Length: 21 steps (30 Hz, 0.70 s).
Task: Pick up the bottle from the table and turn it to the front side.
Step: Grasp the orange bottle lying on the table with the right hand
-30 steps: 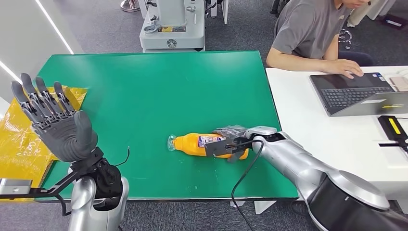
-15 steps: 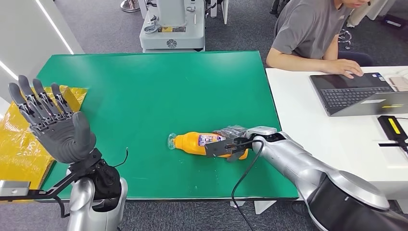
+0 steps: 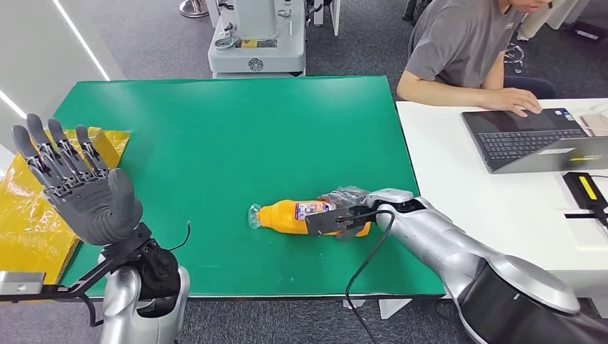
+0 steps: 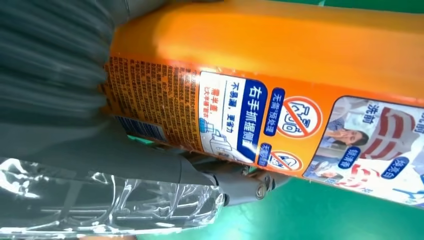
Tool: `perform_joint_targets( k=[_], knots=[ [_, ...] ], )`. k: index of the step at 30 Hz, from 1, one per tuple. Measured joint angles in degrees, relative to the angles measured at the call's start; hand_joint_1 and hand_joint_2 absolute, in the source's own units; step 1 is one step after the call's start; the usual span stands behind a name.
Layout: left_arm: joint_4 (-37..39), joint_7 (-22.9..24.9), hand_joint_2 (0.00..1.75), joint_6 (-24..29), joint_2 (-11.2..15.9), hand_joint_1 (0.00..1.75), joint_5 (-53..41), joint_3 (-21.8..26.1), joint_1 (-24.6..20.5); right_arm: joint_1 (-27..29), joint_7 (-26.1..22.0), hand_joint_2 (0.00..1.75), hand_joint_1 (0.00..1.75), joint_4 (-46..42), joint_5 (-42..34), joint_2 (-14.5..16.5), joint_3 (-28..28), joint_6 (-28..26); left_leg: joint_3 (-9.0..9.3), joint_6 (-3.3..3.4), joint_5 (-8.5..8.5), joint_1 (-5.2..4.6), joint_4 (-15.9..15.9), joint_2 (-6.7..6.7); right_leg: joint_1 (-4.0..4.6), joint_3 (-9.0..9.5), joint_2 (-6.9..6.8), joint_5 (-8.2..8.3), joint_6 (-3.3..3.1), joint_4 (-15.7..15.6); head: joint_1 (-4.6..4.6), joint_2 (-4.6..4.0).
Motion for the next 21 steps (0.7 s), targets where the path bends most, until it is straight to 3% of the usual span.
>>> perform_joint_targets(
  k=[12,21],
  knots=[
    [-1.5,0.0,1.75,0.6,-0.1,0.00,-0.7,1.0,1.3,2.4,-5.9,1.75,1.75,-4.1,-1.8,-0.6,-4.9,-9.9,-0.01,0.00,0.00,0.00,0.0,0.00,0.00,-0.03,-0.01,-0.01,0.00,0.0,-0.01,0.00],
    [-1.9,0.0,1.75,0.3,-0.1,0.00,-0.8,1.9,2.2,7.1,-6.2,1.75,1.75,-15.6,-6.9,-4.7,-15.7,-14.7,-0.03,0.01,-0.01,-0.01,0.0,-0.02,-0.01,-0.03,-0.03,-0.01,0.01,0.0,0.01,0.00]
  ],
)
